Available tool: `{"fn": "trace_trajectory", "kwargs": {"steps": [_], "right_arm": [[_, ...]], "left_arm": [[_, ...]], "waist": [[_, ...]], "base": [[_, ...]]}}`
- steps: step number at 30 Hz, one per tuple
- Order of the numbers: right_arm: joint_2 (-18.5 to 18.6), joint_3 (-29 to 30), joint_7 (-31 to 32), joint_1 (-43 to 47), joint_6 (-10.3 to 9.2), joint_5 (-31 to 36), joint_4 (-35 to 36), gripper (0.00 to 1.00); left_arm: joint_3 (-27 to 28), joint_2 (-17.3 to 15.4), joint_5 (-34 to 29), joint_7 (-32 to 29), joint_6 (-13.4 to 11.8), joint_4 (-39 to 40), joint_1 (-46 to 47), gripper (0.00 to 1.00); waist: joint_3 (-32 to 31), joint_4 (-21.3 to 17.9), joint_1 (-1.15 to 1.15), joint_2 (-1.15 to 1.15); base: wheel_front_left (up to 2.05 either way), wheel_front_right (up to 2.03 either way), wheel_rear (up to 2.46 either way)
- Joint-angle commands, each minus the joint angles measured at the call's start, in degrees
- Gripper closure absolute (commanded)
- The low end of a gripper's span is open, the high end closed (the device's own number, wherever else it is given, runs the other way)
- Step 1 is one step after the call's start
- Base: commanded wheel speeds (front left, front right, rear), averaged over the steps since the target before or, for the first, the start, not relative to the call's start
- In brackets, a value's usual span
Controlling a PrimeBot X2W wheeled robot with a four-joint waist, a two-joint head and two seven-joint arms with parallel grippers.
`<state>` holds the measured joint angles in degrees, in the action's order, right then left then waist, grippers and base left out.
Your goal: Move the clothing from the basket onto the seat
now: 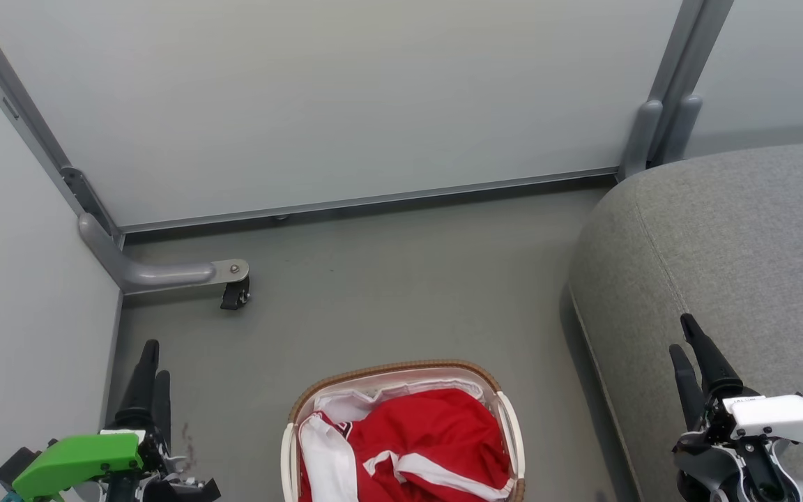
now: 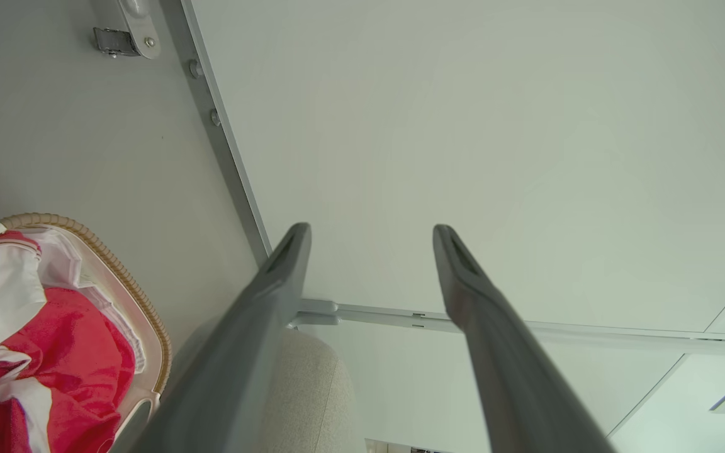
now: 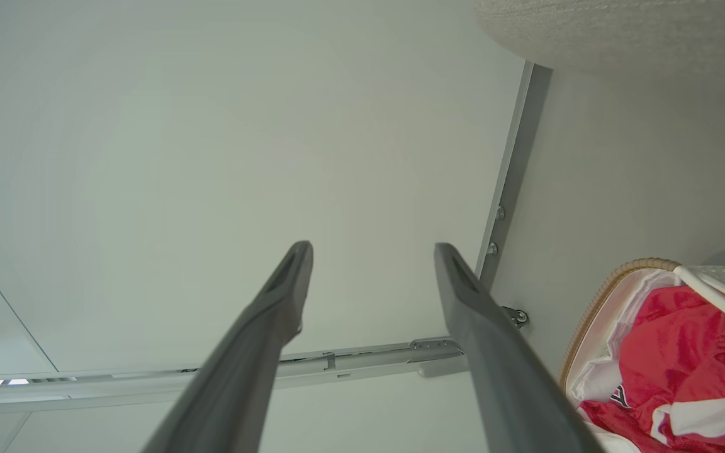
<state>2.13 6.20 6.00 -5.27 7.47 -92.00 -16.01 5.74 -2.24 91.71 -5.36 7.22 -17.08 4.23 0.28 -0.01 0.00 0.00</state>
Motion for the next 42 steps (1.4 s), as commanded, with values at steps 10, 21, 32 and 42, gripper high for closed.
{"fn": "trace_trajectory", "kwargs": {"steps": [10, 21, 32, 42], "right_arm": [[2.55, -1.00, -3.77, -2.91, 0.01, 10.53, 0.41, 0.00], [3.01, -1.68, -6.41, -4.39, 0.02, 25.39, 0.28, 0.00], [3.08, -2.49, -8.84, -5.04, 0.02, 36.76, 0.29, 0.00], [3.47, -3.43, -10.78, -5.82, 0.02, 45.73, -0.79, 0.00]], "left_arm": [[-0.64, -0.67, -12.81, 3.19, 0.06, -0.42, 3.16, 0.00], [-1.49, -0.56, -27.45, 5.80, -0.01, -1.86, 4.03, 0.00], [-3.39, -0.78, -39.50, 8.20, -1.17, -3.26, 4.50, 0.00], [-6.06, -1.32, -48.35, 10.16, -2.28, -4.35, 4.92, 0.00]], "waist": [[0.31, -0.02, 0.00, 0.00], [0.52, -0.08, 0.00, 0.00], [0.61, 0.01, 0.00, 0.00], [0.77, -0.05, 0.00, 0.00]], "base": [[0.00, 0.00, 0.00], [0.00, 0.00, 0.00], [0.00, 0.00, 0.00], [0.00, 0.00, 0.00]]}}
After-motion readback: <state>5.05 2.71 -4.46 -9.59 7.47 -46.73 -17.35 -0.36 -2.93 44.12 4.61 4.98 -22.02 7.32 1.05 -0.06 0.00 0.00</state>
